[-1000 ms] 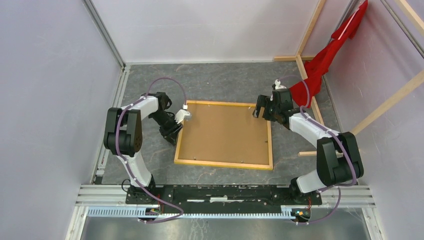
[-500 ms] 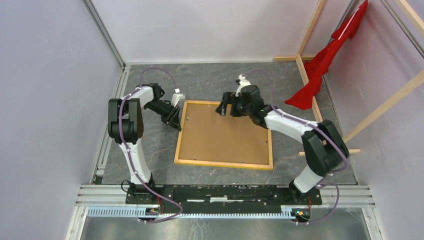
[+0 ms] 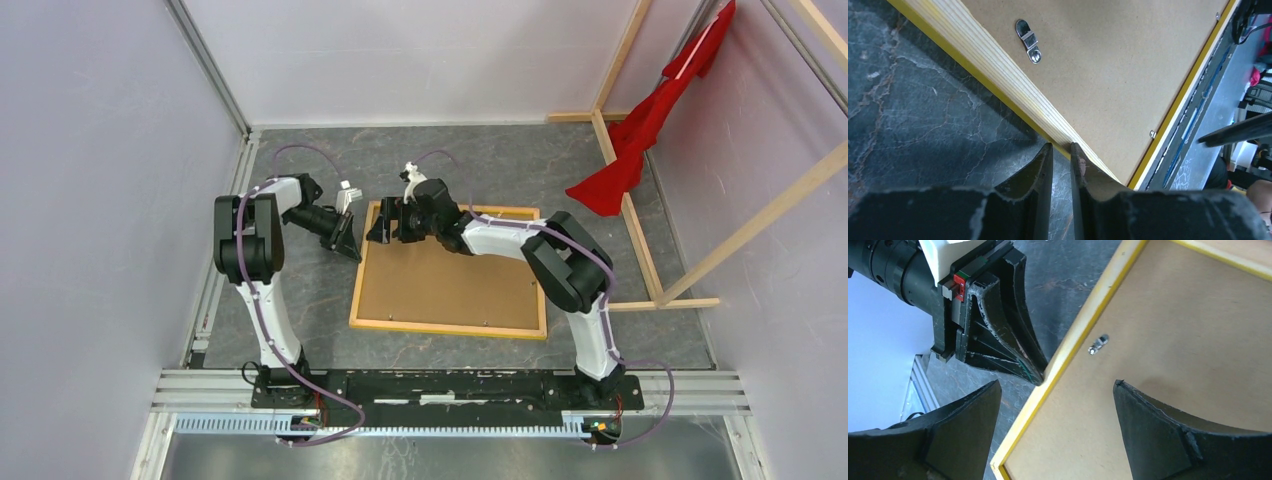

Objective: Put the photo into the frame

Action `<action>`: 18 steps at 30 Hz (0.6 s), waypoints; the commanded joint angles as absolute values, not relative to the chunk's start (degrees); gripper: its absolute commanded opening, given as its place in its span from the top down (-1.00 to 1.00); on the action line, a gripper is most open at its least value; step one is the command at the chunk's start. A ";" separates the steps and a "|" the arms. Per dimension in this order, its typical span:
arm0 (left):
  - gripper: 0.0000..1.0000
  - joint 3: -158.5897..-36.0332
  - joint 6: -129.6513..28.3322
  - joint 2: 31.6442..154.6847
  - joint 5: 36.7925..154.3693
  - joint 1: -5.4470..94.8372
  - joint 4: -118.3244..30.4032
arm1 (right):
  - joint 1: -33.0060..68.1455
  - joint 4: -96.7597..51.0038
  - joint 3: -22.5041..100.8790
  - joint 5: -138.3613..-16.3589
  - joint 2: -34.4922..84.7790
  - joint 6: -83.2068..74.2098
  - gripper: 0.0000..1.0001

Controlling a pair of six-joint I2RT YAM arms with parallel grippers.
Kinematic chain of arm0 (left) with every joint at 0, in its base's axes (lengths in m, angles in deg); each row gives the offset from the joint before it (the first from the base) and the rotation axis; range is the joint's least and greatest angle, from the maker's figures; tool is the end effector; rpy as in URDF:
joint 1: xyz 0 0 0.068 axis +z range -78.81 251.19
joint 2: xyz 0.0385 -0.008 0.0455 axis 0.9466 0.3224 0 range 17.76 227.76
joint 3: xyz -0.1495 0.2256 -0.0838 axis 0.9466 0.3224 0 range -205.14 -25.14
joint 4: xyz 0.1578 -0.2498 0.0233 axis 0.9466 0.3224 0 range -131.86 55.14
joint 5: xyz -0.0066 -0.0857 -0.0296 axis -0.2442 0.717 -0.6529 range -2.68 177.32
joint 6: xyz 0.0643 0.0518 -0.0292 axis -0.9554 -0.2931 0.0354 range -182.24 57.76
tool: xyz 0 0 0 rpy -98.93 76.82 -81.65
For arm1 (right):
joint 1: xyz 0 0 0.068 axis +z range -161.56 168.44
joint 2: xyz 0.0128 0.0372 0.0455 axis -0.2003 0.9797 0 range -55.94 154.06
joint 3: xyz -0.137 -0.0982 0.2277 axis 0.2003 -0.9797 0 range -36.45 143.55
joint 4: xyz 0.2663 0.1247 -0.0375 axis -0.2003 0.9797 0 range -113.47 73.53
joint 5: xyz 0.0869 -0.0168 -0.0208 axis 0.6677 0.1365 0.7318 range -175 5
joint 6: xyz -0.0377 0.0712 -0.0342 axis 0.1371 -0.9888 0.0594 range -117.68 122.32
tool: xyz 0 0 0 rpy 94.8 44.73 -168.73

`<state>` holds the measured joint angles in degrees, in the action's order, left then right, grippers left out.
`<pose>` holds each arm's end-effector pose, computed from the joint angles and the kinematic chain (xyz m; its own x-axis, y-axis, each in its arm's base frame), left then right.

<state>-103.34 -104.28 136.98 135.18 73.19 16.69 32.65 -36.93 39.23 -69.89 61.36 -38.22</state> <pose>0.3871 -0.0441 0.0892 -0.8300 0.4206 -0.3663 0.5511 0.5177 -0.6544 0.3644 0.3828 0.1450 -0.8017 0.0956 -0.5901 -0.4168 0.6181 0.6664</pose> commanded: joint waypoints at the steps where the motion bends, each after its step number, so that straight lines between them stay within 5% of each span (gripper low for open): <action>1: 0.51 -102.20 -104.84 139.01 134.88 74.05 13.77 | 33.70 -40.74 44.21 -68.22 64.96 -40.51 -0.78; 18: 0.52 -101.89 -105.78 139.60 135.92 74.58 13.77 | 34.42 -40.17 47.90 -67.93 72.44 -39.95 -0.75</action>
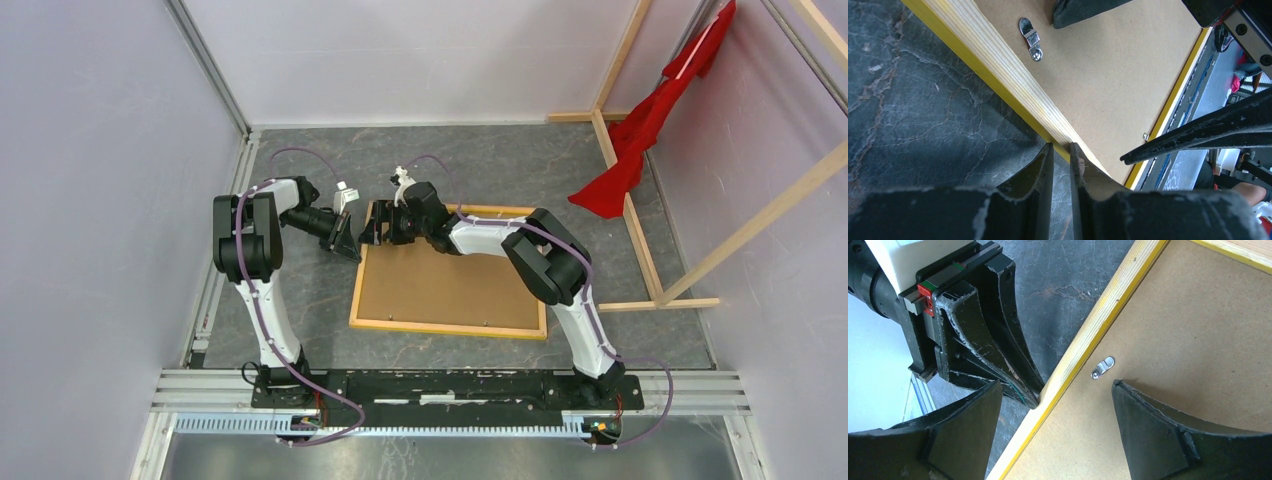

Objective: Put the photo into the frame

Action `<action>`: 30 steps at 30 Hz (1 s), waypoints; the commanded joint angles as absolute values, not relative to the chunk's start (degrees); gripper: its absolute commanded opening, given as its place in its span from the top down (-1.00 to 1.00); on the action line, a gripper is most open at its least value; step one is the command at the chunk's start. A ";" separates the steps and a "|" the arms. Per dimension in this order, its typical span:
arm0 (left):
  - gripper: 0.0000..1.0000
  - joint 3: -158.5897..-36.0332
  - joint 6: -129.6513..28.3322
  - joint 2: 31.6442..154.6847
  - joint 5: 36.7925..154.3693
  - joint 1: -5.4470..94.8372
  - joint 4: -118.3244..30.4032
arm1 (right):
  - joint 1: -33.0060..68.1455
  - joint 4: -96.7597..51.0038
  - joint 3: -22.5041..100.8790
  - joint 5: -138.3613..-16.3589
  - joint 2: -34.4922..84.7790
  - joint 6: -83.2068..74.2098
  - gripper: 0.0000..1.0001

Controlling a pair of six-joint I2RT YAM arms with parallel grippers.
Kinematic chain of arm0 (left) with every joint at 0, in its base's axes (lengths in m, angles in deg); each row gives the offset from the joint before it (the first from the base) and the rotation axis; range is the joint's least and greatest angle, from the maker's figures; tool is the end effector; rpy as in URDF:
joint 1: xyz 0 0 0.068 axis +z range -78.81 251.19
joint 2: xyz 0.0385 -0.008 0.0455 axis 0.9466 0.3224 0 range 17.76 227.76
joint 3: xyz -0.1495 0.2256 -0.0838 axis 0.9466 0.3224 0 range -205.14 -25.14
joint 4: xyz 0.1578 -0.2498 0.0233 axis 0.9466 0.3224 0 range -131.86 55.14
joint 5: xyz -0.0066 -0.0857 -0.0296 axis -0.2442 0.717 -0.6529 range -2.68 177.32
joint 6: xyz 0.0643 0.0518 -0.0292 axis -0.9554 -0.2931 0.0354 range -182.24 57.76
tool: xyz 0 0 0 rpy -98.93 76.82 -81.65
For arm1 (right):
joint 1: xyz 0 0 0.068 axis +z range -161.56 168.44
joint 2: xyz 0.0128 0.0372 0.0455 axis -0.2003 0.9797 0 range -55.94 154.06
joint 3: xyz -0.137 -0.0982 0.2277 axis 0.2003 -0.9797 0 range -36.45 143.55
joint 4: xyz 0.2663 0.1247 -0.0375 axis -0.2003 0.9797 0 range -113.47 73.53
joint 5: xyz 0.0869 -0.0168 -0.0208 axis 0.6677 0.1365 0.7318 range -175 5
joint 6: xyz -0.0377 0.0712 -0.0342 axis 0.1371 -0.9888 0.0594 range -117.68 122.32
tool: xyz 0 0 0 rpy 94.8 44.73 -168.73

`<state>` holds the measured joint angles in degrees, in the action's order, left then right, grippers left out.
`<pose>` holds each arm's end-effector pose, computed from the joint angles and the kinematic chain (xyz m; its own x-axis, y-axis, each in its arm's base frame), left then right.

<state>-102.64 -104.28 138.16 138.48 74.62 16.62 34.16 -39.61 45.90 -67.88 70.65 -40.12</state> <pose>0.3852 -0.0375 0.0823 -0.8546 0.3696 -0.3649 0.5136 0.4972 -0.6992 0.3735 0.4158 0.1106 -0.8267 0.0760 -0.5574 -0.4168 0.5829 0.6975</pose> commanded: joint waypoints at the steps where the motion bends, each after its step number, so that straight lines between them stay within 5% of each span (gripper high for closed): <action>1: 0.52 -101.87 -105.75 139.58 135.82 74.54 13.74 | 34.50 -40.09 48.09 -67.78 72.75 -39.98 -0.75; 30: 0.52 -102.02 -105.92 139.40 134.99 74.64 13.78 | 34.87 -42.06 51.71 -64.96 77.02 -42.59 -0.72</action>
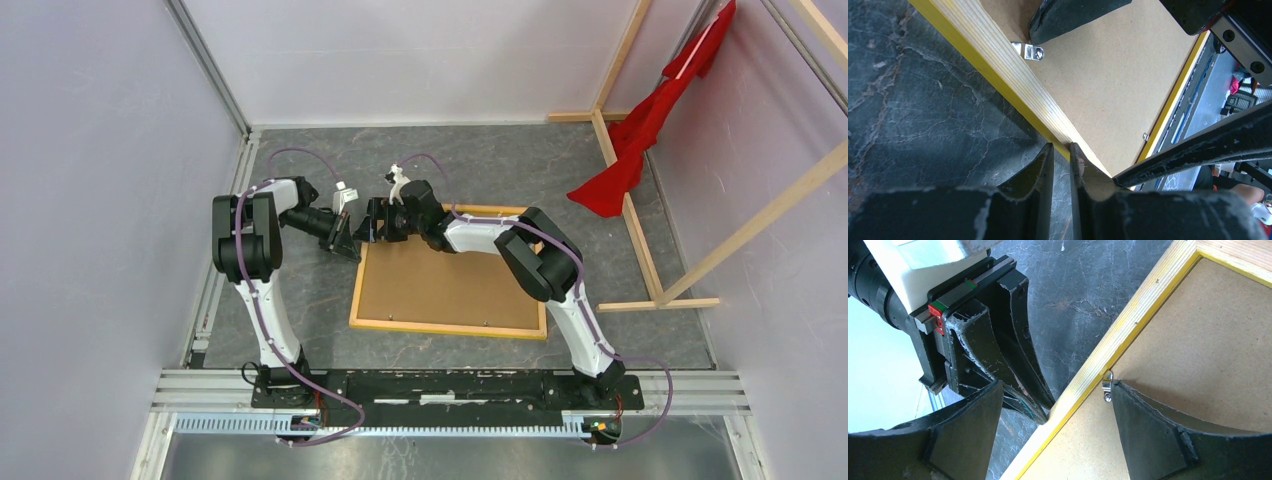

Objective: Put the photo into the frame

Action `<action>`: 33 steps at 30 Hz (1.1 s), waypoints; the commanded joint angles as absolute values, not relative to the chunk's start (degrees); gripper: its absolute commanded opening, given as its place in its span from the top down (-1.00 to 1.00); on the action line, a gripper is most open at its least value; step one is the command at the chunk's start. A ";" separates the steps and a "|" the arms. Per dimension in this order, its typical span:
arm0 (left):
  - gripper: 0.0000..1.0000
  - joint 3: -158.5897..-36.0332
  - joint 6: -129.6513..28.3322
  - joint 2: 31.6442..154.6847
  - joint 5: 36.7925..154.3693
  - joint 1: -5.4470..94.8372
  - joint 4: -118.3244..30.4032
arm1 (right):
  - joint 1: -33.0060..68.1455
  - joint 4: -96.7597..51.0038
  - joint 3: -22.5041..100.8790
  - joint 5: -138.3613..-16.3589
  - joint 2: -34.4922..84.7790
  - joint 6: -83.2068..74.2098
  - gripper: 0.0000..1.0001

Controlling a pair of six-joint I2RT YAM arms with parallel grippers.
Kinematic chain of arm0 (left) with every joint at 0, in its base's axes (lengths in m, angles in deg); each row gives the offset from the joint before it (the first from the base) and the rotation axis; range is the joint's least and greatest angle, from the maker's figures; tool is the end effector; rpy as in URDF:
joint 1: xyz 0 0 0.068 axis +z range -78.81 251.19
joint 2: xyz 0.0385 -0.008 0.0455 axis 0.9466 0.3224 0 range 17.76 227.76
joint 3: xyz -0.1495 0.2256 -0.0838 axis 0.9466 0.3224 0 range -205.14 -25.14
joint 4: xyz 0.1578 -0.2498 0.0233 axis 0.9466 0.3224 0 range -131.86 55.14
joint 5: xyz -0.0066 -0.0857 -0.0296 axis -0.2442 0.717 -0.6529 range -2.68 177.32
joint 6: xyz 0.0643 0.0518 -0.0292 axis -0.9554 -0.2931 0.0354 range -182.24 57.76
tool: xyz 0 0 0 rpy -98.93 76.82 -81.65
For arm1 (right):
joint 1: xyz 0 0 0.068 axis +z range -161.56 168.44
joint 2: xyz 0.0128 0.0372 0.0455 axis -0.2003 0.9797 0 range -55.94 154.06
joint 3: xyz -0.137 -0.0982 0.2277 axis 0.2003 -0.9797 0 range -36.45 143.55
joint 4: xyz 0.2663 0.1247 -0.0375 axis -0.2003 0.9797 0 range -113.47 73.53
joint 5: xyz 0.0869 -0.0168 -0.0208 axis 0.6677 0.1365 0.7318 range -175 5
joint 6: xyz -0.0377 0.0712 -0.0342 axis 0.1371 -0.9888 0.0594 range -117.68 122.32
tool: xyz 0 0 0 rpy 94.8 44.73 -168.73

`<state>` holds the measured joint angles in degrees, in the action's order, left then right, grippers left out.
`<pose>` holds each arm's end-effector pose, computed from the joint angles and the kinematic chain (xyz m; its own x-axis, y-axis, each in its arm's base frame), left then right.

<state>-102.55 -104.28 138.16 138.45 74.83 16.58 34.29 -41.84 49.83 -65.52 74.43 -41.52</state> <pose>0.3850 -0.0361 0.0819 -0.8562 0.3667 -0.3640 0.5112 0.4994 -0.6995 0.3818 0.4306 0.1059 -0.8315 0.0810 -0.5496 -0.4294 0.5340 0.7283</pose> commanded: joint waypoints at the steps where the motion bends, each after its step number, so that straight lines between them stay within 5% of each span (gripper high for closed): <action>1: 0.52 -101.97 -105.92 139.40 134.97 74.62 13.77 | 34.93 -42.38 51.78 -64.63 77.20 -42.78 -0.72; 22: 0.50 -102.28 -106.10 139.02 134.81 74.67 14.12 | 33.65 -42.51 52.74 -60.92 76.22 -41.05 -0.68; 29: 0.25 -104.43 -108.79 137.33 134.87 75.23 17.74 | 30.69 -33.60 47.23 -64.23 60.08 -25.21 -0.73; 33: 0.13 -105.82 -110.42 136.04 135.02 75.72 19.70 | 32.64 -28.65 32.18 -66.52 44.18 -11.55 -0.75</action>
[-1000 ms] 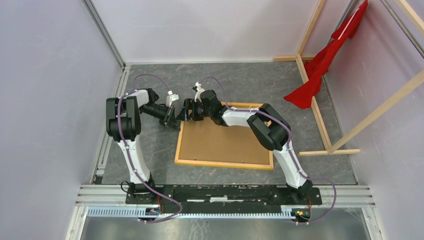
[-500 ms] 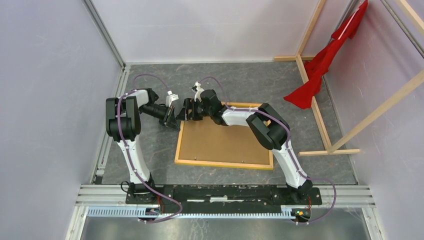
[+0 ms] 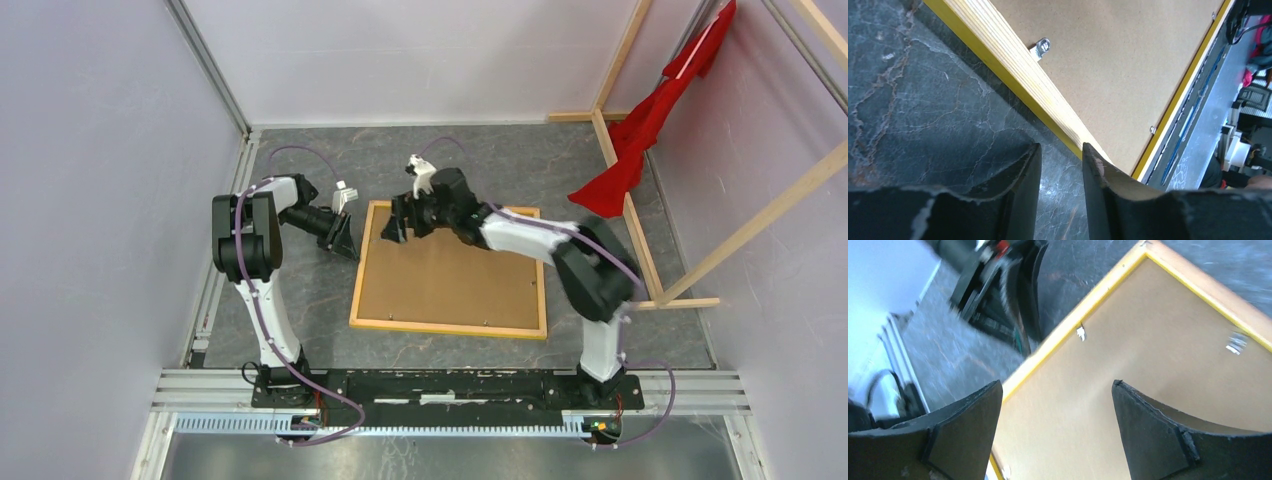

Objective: Put the photo into the frame

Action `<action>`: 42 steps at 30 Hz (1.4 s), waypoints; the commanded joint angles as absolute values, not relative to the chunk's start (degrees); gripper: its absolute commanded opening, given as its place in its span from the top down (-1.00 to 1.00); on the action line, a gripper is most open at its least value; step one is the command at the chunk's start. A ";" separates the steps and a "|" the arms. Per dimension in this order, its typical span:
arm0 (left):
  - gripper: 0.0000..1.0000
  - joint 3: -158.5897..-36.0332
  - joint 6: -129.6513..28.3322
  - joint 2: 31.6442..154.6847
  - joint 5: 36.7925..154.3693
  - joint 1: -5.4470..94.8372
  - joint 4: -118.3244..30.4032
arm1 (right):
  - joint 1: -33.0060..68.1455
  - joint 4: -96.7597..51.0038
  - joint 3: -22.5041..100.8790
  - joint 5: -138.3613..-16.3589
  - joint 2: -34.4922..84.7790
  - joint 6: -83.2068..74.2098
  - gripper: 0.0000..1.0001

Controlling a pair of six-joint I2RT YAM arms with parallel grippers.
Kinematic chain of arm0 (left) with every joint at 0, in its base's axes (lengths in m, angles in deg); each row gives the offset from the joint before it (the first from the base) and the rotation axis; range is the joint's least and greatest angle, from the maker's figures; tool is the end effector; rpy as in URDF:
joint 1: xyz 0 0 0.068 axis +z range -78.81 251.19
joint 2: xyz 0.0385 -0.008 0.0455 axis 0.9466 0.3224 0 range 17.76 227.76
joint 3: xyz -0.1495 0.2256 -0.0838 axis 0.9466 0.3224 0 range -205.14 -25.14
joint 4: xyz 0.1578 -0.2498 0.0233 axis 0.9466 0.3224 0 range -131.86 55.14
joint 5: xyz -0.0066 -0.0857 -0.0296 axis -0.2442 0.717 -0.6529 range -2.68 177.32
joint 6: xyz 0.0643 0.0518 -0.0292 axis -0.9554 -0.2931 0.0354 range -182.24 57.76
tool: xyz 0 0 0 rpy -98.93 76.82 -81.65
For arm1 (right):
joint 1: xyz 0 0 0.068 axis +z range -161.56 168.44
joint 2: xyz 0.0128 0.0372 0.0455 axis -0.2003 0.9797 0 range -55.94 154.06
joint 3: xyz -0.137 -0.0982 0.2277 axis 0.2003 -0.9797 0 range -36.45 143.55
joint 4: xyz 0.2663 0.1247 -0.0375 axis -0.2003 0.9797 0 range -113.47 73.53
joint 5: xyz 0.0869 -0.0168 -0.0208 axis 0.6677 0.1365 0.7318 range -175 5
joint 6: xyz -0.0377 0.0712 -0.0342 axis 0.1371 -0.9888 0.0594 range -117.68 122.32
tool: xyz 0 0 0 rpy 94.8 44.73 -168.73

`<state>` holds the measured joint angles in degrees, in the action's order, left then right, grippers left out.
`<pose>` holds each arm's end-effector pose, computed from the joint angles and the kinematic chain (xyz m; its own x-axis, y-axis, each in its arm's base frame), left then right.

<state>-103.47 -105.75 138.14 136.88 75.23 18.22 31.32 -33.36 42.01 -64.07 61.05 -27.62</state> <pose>0.3857 -0.0320 0.0847 -0.8485 0.3878 -0.3600 0.5227 0.5084 -0.6843 0.3704 0.3819 0.1595 -0.7362 -0.0475 -0.6751 -0.5745 0.5711 0.5863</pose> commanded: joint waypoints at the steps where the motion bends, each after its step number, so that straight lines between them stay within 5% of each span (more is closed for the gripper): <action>1: 0.10 -106.02 -110.90 135.60 135.02 75.76 20.20 | 33.61 -27.18 28.00 -67.66 40.61 -8.26 -0.75; 7: -0.08 -106.06 -115.16 130.32 136.92 75.87 24.32 | 43.93 -15.64 10.29 -77.67 25.25 0.33 -0.74; 11: -0.81 -104.30 -118.45 125.15 136.53 75.81 27.28 | 50.17 -15.24 5.66 -81.29 22.50 1.04 -0.69; 13: -0.98 -102.71 -119.06 122.20 135.77 75.81 27.76 | 52.67 -15.18 5.26 -82.94 22.68 1.40 -0.66; 25: -1.00 -95.00 -121.79 110.36 132.83 75.79 29.39 | 57.51 -17.67 5.48 -92.61 27.14 4.16 -0.42; 36: -1.00 -83.02 -123.70 96.70 130.50 75.26 19.10 | 57.97 -18.04 6.53 -95.03 27.99 6.01 0.29; 39: -1.00 -80.57 -127.53 93.96 129.78 74.96 18.78 | 58.07 -18.10 7.08 -94.93 28.14 6.10 0.61; 42: -1.00 -78.06 -131.39 91.90 128.99 74.42 18.70 | 58.16 -17.48 8.72 -93.70 29.25 6.18 0.56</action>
<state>-80.69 -123.03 94.71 130.15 75.16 20.88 58.09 -15.42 4.74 -93.01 28.35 5.85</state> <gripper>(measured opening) 0.995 0.198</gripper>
